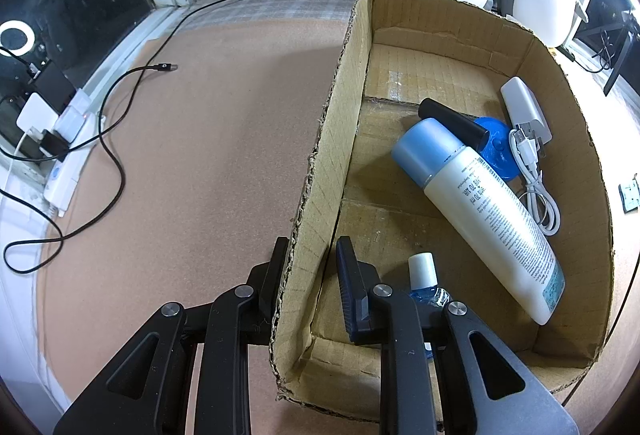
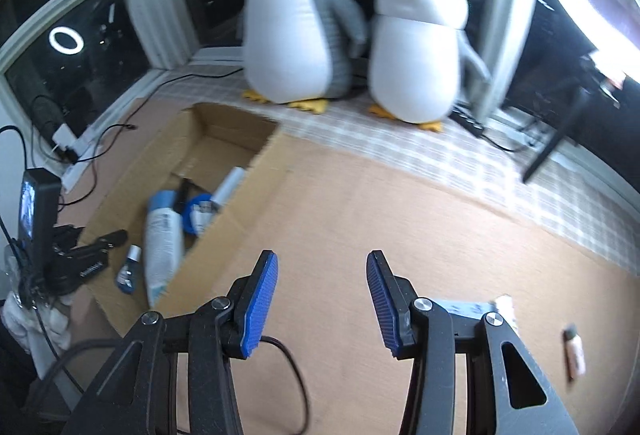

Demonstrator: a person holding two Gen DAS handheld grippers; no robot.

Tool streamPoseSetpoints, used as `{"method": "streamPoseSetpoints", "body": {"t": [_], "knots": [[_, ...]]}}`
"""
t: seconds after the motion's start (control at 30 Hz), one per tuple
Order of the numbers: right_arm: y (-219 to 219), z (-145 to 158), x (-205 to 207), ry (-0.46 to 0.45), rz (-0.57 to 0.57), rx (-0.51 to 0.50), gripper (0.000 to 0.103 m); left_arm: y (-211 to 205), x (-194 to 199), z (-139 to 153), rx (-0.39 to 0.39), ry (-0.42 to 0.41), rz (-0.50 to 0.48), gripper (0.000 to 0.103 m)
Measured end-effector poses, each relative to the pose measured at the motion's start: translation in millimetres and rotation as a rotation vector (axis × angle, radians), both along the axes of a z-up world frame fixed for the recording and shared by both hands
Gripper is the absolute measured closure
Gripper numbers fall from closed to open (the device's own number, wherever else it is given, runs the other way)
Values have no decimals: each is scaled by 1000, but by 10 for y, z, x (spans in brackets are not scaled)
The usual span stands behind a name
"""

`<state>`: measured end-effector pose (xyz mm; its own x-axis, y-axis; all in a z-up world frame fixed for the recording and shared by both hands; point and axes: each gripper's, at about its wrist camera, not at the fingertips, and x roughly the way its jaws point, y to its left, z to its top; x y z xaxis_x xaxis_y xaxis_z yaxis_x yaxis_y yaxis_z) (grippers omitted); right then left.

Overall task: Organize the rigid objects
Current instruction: 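Move the right gripper back to the patterned lighter on the mat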

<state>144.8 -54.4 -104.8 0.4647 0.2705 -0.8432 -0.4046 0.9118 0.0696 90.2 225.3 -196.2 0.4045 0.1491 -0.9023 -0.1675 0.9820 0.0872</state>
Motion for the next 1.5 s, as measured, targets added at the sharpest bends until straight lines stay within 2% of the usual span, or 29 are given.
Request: {"method": "streamPoseSetpoints", "body": {"t": [0.33,0.8,0.97,1.17,1.5], "knots": [[-547,-23,-11,-3,-78,-34,61,-10,10,19,20,5,-4,83],[-1511,-452,21,87,-212,-81,61,-21,6,13,25,6,-5,83],[-1762,-566,5,126,-248,-67,61,-24,7,8,31,8,-6,83],[-1843,-637,36,160,-241,-40,61,-24,7,5,34,8,-5,83],[-1713,-811,180,182,-199,-106,61,-23,4,2,34,8,-3,83]]}}
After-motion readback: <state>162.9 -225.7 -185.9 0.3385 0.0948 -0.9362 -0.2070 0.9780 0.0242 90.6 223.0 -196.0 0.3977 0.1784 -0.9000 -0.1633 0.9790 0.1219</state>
